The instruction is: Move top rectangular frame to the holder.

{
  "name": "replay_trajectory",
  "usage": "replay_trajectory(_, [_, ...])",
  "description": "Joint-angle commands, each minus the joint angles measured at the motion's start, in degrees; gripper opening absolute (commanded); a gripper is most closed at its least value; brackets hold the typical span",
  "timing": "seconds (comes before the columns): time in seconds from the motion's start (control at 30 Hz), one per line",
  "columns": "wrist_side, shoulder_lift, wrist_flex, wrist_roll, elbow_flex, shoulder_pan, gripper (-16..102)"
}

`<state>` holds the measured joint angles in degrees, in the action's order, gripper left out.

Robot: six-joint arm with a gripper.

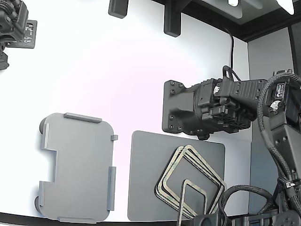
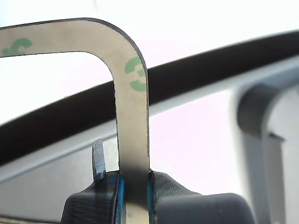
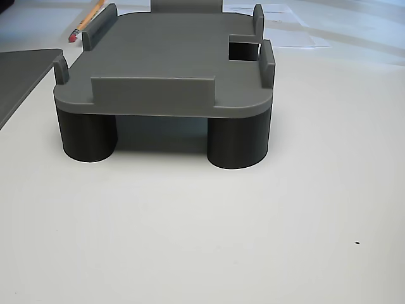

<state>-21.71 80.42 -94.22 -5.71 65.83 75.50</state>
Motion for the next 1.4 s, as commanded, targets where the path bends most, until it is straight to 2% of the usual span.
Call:
replay_trajectory(0.0, [-1.32,1.67,-0.53,-13.18,-2.46,-4.22,-11])
replay_trajectory(0.23, [-9.84,5.1,-0.62,-37.27,-0.44,-10.11,-11])
replay_trajectory(0.3, [-10.99,6.59,-0.62,-37.27,0.97,-11.95,-11])
replay_trajectory(0.5, [-6.24,10.72,-0.62,-34.37,4.57,-21.09,-11])
replay_trajectory(0.67, [-9.05,12.74,0.0,-37.62,6.5,-25.14,-11])
replay_trajectory(1.0, [-7.73,14.59,-0.53,-31.55,6.24,-32.08,-13])
replay_trajectory(1.27, [-6.94,12.66,-0.62,-48.87,1.32,-37.35,-12])
replay_trajectory(1.37, [-9.14,12.04,-0.62,-63.11,0.88,-37.71,-12])
